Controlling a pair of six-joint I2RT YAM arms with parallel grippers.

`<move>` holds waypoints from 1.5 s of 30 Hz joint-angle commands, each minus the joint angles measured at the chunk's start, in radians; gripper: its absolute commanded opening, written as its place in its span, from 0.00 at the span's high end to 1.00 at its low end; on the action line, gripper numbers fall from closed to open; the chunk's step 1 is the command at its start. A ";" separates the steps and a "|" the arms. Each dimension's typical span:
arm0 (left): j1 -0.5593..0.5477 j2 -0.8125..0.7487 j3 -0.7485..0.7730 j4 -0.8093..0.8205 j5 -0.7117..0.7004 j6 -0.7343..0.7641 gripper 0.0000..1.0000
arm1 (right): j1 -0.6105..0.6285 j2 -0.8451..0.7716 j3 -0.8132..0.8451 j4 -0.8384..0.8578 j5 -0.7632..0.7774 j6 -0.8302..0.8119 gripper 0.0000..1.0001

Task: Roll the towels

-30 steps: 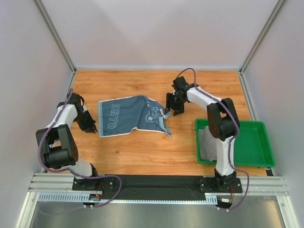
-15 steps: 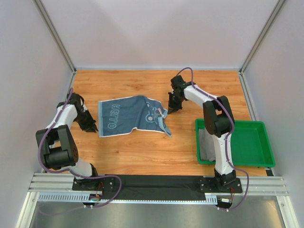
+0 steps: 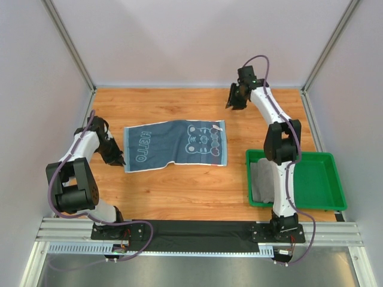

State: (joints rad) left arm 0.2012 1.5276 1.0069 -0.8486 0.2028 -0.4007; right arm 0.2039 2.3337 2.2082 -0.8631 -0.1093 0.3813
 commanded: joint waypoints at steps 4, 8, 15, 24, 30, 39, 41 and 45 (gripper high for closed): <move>-0.037 -0.053 -0.005 0.005 -0.022 0.020 0.79 | -0.024 -0.078 -0.078 -0.039 -0.026 -0.038 0.36; -0.078 -0.069 -0.013 -0.021 -0.098 -0.003 0.78 | -0.014 -0.383 -0.462 0.074 -0.148 0.011 0.36; -0.091 -0.079 -0.079 -0.017 -0.054 -0.085 0.63 | 0.069 -0.594 -0.910 0.150 -0.231 0.033 0.39; -0.091 -0.136 -0.111 -0.029 -0.135 -0.161 0.25 | 0.172 -0.564 -1.071 0.186 -0.164 0.070 0.44; -0.089 -0.136 -0.131 0.008 -0.141 -0.197 0.09 | 0.200 -0.499 -1.067 0.211 -0.133 0.084 0.47; -0.062 -0.095 -0.162 0.092 -0.126 -0.240 0.18 | 0.201 -0.450 -1.065 0.237 -0.104 0.082 0.60; -0.059 -0.090 -0.146 0.086 -0.140 -0.237 0.18 | 0.198 -0.445 -1.061 0.239 -0.096 0.082 0.66; -0.051 -0.096 -0.134 0.080 -0.146 -0.233 0.18 | 0.198 -0.435 -1.050 0.239 -0.083 0.082 0.71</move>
State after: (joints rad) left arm 0.1413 1.4342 0.8406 -0.7860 0.0692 -0.6231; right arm 0.3981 1.8500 1.1526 -0.6853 -0.2684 0.4671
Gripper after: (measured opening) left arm 0.820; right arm 0.294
